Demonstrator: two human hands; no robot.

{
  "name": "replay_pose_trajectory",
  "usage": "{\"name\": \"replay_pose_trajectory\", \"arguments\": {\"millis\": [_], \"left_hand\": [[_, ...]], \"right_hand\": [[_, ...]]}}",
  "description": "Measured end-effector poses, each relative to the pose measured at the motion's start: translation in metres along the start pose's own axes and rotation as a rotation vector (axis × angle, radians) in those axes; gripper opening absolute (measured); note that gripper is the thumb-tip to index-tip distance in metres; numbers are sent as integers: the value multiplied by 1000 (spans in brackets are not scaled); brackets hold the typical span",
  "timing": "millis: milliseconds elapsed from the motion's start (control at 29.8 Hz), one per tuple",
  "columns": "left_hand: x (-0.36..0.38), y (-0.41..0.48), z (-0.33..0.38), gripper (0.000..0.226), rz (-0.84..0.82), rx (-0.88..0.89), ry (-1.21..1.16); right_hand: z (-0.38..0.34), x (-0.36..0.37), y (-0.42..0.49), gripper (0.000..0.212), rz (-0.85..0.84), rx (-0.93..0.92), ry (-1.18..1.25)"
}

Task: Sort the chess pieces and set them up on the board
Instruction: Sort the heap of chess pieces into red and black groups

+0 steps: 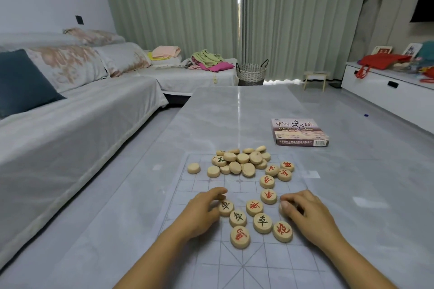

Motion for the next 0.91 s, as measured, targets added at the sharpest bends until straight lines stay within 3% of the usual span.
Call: {"name": "replay_pose_trajectory", "arguments": {"millis": [134, 235, 336, 403, 470, 537, 604, 671, 772, 906], "left_hand": [[-13, 47, 38, 41, 326, 82, 13], [25, 85, 78, 42, 265, 281, 321], [58, 105, 77, 35, 142, 312, 618], [55, 109, 73, 29, 182, 245, 433], [35, 102, 66, 22, 235, 127, 56], [14, 84, 51, 29, 217, 18, -285], [-5, 57, 34, 34, 209, -20, -439], [-18, 31, 6, 27, 237, -61, -410], [-17, 10, -27, 36, 220, -60, -142], [-13, 13, -25, 53, 248, 13, 29]], "right_hand": [[4, 4, -3, 23, -12, -1, 1], [6, 1, 2, 18, 11, 11, 17], [6, 1, 4, 12, 9, 15, 11], [5, 0, 5, 11, 16, 14, 20], [7, -1, 7, 10, 31, 24, 42], [9, -2, 7, 10, 47, 38, 66], [10, -4, 7, 9, 61, 56, 90], [13, -4, 6, 7, 64, 87, 99], [9, -3, 18, 8, 76, 127, 100], [-32, 1, 73, 21, 188, -73, -15]]}}
Point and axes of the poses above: each hand's wrist, its own y-axis towards the middle knuckle, its own x-axis out of the palm, z = x × y, the point moved 9 cm from there along y, towards the middle knuckle, and after that the axes turned 14 degrees about z, right-handed, at the moved point
